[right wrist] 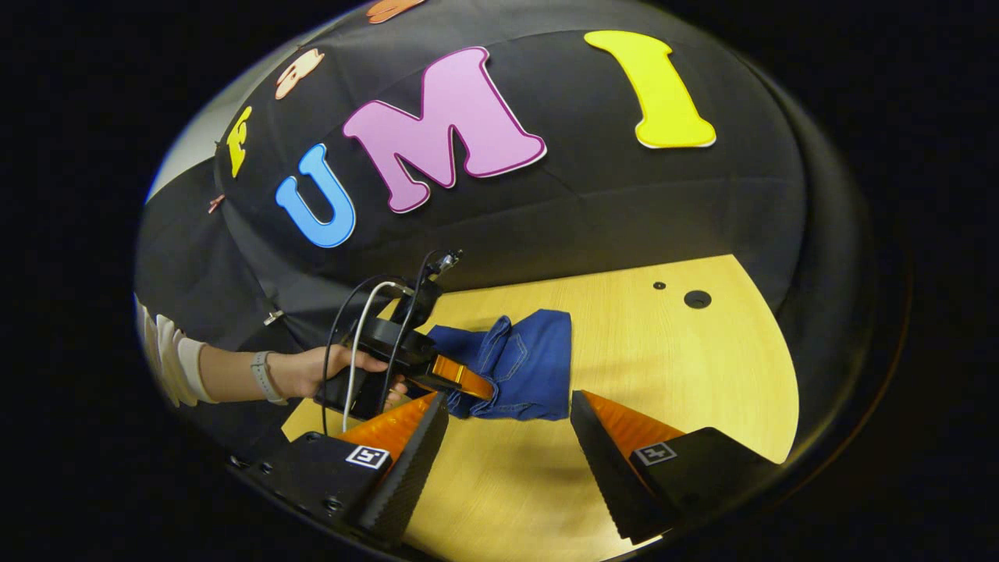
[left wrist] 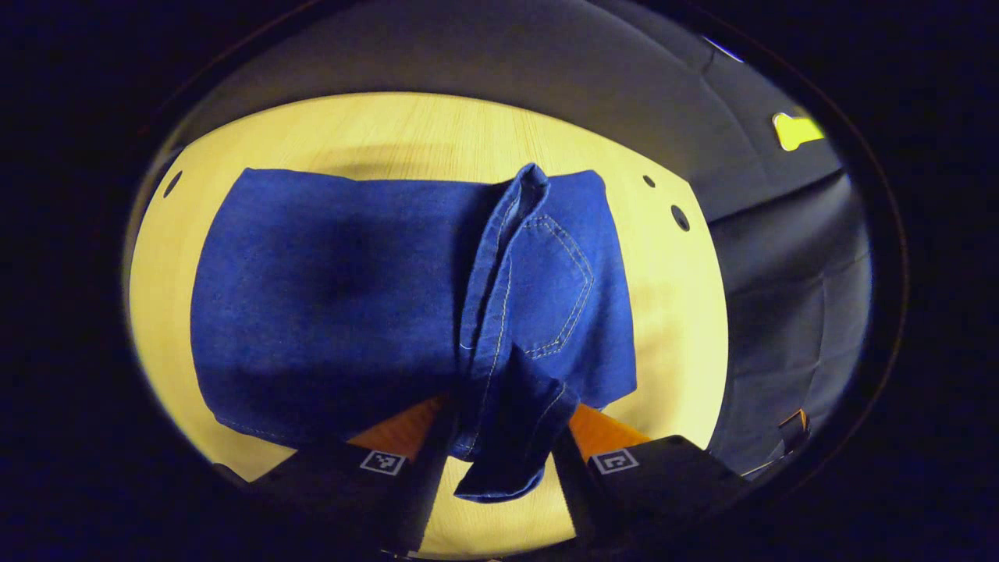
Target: Grasp the waist and the cuffs of the jeans and fold them to make the two legs overlap; first hold the waist and fold one-third of the jeans toward the cuffs, then hold the cuffs and fold the remaining one-third in the same direction to finish folding.
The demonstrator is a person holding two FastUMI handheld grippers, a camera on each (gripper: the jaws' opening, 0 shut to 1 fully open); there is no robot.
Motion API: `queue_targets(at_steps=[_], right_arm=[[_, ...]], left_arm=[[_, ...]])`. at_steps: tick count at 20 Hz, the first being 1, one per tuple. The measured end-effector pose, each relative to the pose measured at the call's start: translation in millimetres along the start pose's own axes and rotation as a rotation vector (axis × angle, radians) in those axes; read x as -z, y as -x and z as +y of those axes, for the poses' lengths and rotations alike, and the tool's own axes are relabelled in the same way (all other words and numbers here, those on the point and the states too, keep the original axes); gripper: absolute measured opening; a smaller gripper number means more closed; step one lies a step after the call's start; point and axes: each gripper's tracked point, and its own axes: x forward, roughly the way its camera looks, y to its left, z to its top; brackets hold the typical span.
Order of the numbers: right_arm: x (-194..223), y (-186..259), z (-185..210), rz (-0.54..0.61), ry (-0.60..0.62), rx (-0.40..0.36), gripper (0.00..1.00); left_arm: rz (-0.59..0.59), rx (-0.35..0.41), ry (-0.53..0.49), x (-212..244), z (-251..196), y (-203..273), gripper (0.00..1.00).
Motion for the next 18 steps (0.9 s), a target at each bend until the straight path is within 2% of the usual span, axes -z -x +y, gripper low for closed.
queue_targets(at_steps=[1,2,3,7,10,13,18], right_arm=[[-9.7,0.8,0.3,-0.022,0.029,0.01,0.97],[-19.7,3.1,1.1,-0.049,0.058,0.021,0.97],[-31.1,7.5,4.4,-0.081,0.089,0.035,0.97],[-67.9,43.2,34.7,-0.21,0.193,0.074,0.97],[-77.1,81.6,75.5,-0.272,0.177,0.053,0.97],[-77.2,120.7,106.8,-0.322,0.185,0.075,0.96],[-84.1,204.9,165.6,-0.469,0.409,0.185,0.96]], left_arm=[[-0.071,-0.016,-0.021,-10.2,2.5,13.8,0.84],[-0.145,-0.03,-0.049,-15.3,3.1,26.0,0.87],[-0.222,-0.028,-0.074,-22.6,1.0,47.1,0.96],[-0.537,0.006,-0.167,-23.8,-14.8,154.0,0.96],[-0.745,-0.013,-0.254,2.6,-18.7,237.6,0.96],[-0.874,-0.07,-0.323,56.0,-19.6,307.6,0.96],[-1.037,-0.067,-0.251,167.1,-30.3,392.2,0.95]])
